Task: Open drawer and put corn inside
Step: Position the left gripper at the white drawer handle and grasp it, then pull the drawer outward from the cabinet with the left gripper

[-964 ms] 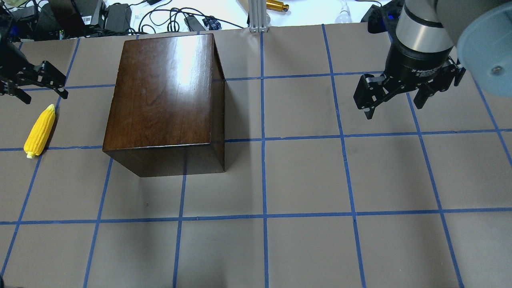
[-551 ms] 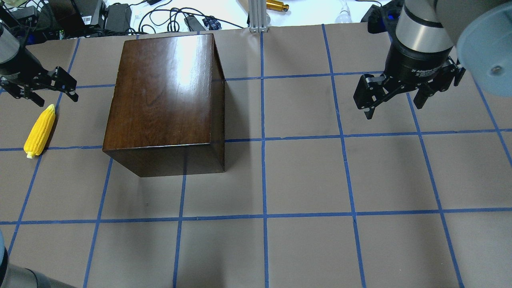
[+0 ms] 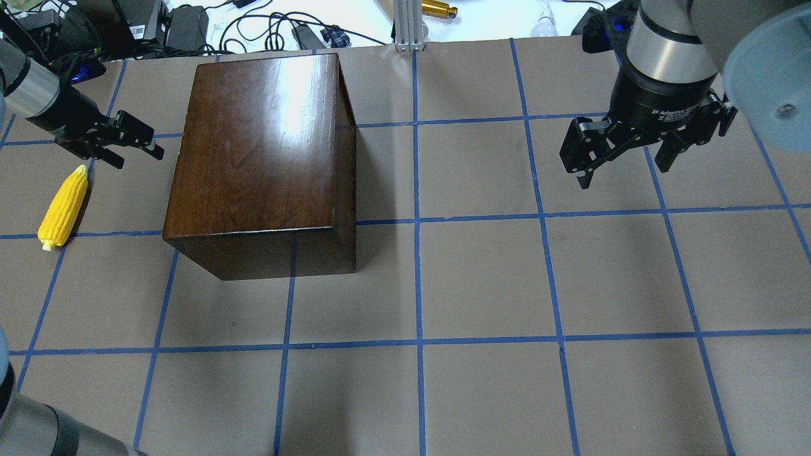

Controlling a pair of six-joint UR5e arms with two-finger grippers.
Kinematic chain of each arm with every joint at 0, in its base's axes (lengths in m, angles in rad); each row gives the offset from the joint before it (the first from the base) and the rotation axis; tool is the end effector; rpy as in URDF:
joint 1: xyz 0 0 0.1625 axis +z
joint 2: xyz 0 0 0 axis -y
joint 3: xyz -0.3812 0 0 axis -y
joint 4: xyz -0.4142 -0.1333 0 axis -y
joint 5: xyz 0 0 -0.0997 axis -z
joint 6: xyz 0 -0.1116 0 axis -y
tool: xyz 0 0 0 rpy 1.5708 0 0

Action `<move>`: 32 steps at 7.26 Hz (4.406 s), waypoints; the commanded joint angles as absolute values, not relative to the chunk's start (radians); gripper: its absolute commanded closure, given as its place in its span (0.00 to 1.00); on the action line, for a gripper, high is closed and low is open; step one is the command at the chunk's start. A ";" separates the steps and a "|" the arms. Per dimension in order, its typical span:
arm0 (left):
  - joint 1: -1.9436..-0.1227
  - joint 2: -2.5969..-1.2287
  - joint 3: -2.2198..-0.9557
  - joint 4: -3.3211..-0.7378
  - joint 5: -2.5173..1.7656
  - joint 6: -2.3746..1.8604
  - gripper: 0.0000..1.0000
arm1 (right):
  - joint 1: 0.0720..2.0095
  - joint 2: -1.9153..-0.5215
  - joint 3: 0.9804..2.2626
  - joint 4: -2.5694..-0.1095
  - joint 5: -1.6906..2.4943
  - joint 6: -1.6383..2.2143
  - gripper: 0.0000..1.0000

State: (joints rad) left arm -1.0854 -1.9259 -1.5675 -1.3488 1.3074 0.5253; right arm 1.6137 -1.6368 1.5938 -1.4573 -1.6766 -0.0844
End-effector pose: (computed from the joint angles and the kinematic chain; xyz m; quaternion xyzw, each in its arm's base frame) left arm 0.1393 -0.6120 0.2574 -0.0112 -0.9892 0.0072 0.1458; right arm 0.1420 -0.4747 0.4430 0.0653 -0.9958 -0.0363 0.0521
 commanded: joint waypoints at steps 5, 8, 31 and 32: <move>-1.086 -1.939 -1.600 -1.355 1.256 0.529 0.00 | 1.614 -1.638 1.594 -1.457 -1.677 -0.084 0.00; -1.091 -1.950 -1.612 -1.348 1.253 0.528 0.00 | 1.614 -1.638 1.594 -1.457 -1.677 -0.084 0.00; -0.973 -1.985 -1.601 -1.332 1.279 0.543 0.00 | 1.614 -1.637 1.594 -1.457 -1.677 -0.084 0.00; -0.960 -1.988 -1.600 -1.331 1.279 0.543 0.00 | 1.614 -1.638 1.594 -1.457 -1.677 -0.084 0.00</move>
